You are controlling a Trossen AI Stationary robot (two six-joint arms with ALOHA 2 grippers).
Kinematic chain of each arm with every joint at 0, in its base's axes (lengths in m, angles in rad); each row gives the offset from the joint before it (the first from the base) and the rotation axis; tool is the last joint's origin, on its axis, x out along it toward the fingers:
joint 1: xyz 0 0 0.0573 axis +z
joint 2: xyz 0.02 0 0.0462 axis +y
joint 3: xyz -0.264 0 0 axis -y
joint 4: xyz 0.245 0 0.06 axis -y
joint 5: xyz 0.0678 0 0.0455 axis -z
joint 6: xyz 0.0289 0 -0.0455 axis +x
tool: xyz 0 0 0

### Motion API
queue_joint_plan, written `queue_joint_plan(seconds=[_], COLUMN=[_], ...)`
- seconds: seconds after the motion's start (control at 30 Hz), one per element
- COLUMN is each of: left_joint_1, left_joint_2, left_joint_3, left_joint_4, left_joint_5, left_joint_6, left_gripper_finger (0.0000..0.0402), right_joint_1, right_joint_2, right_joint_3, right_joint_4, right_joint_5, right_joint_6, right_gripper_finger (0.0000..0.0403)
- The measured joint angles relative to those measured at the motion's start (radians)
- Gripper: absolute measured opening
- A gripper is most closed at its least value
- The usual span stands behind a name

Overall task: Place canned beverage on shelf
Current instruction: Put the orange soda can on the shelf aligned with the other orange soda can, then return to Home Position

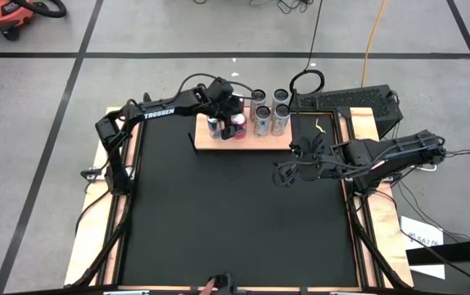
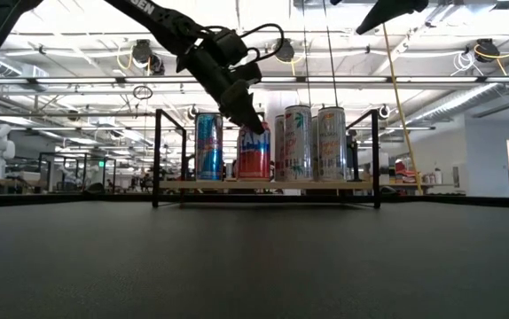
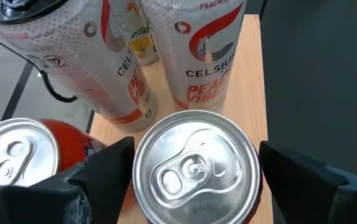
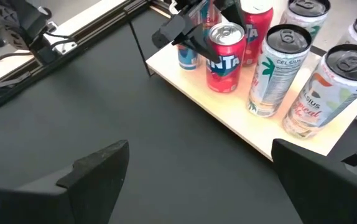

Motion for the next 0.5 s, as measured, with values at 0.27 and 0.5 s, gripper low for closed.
queue_joint_plan(seconds=[0.27, 0.5], left_joint_1=[0.000, -0.011], left_joint_2=[-0.089, -0.244], left_joint_3=[0.000, 0.000], left_joint_4=[-0.011, -0.022], left_joint_5=[-0.079, -0.087], left_joint_6=[0.001, 0.000], left_gripper_finger=[0.0338, 0.0338], right_joint_1=[-0.028, -0.113], right_joint_2=[-0.012, -0.065], right_joint_3=[0.000, 0.000], right_joint_4=[0.007, 0.067], right_joint_5=[0.000, -0.062], right_joint_6=[-0.020, -0.148], right_gripper_finger=[0.0379, 0.0368])
